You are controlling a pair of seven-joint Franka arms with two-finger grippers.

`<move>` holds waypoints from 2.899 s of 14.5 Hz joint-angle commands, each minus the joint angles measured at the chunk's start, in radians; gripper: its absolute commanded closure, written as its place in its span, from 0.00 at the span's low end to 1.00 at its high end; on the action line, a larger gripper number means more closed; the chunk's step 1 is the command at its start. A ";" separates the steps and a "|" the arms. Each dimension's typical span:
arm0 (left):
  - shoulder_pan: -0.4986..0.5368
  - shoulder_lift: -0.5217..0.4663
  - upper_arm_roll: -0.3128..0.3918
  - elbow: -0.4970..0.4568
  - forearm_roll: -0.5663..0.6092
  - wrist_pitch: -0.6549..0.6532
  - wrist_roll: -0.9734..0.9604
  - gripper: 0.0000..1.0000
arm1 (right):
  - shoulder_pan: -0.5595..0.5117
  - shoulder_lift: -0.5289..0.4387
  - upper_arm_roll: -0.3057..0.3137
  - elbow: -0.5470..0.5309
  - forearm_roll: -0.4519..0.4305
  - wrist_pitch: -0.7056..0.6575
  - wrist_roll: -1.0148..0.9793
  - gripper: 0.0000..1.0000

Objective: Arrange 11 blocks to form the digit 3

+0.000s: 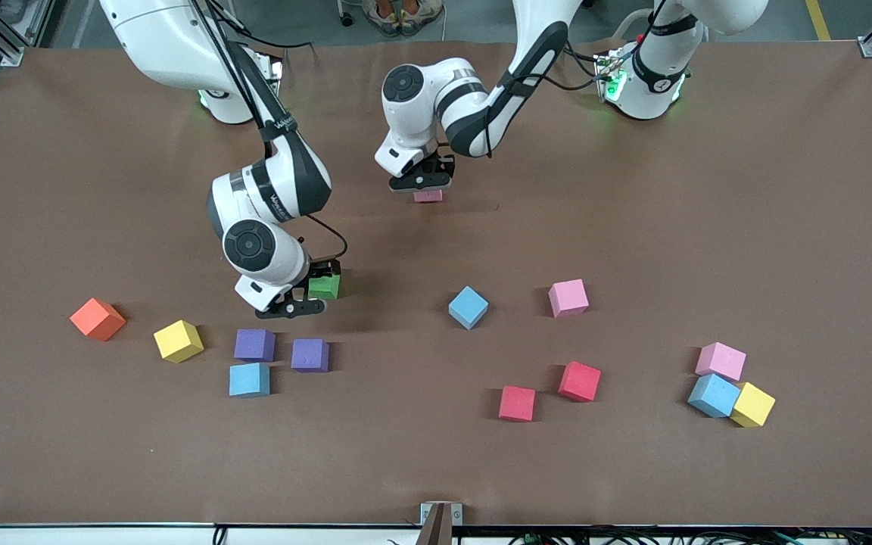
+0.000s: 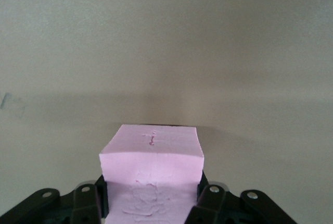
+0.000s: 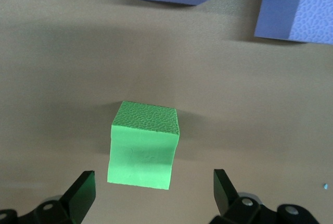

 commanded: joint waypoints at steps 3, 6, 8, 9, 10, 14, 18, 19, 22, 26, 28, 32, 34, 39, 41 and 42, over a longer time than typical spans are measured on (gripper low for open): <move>0.004 -0.005 -0.007 -0.044 0.066 0.037 0.016 0.99 | -0.002 0.003 0.010 -0.044 0.064 0.041 -0.035 0.00; 0.004 0.003 -0.014 -0.043 0.066 0.047 0.065 0.98 | -0.002 0.015 0.012 -0.044 0.069 0.044 -0.038 0.00; 0.004 0.001 -0.015 -0.040 0.062 0.050 0.059 0.98 | -0.002 0.020 0.012 -0.042 0.081 0.047 -0.039 0.00; 0.004 0.003 -0.015 -0.037 0.054 0.052 0.053 0.98 | -0.002 0.026 0.013 -0.042 0.087 0.053 -0.039 0.00; 0.004 0.004 -0.015 -0.037 0.051 0.052 0.050 0.98 | -0.002 0.029 0.018 -0.042 0.096 0.058 -0.039 0.00; 0.005 0.030 -0.015 -0.034 0.050 0.080 0.036 0.96 | -0.002 0.044 0.023 -0.042 0.104 0.064 -0.039 0.02; 0.011 0.026 -0.015 -0.031 0.050 0.080 0.036 0.18 | -0.006 0.058 0.023 -0.039 0.105 0.067 -0.039 0.06; 0.011 0.022 -0.015 -0.031 0.050 0.078 0.035 0.00 | -0.005 0.060 0.023 -0.039 0.105 0.067 -0.039 0.09; 0.011 0.003 -0.017 -0.012 0.048 0.061 0.027 0.00 | -0.003 0.069 0.023 -0.039 0.105 0.068 -0.039 0.17; 0.012 -0.062 -0.027 -0.009 0.048 0.020 -0.008 0.00 | -0.002 0.081 0.023 -0.036 0.110 0.071 -0.038 0.36; 0.026 -0.097 -0.026 -0.011 0.048 -0.011 -0.007 0.00 | -0.003 0.081 0.023 -0.036 0.112 0.071 -0.038 0.57; 0.093 -0.152 -0.026 -0.015 0.042 -0.063 0.010 0.00 | -0.012 0.081 0.021 -0.032 0.112 0.064 -0.027 0.77; 0.176 -0.172 -0.026 -0.021 0.042 -0.100 0.051 0.00 | -0.015 0.076 0.021 -0.026 0.116 0.056 0.019 0.77; 0.473 -0.223 -0.041 -0.043 -0.013 -0.222 0.312 0.00 | 0.041 -0.012 0.012 0.002 0.131 -0.028 0.408 0.96; 0.590 -0.220 -0.041 -0.052 -0.015 -0.223 0.407 0.00 | 0.012 -0.049 0.006 0.007 0.134 -0.059 0.419 0.98; 0.633 -0.215 -0.041 -0.052 -0.015 -0.218 0.453 0.00 | 0.008 -0.074 0.006 0.001 0.135 -0.073 0.421 0.96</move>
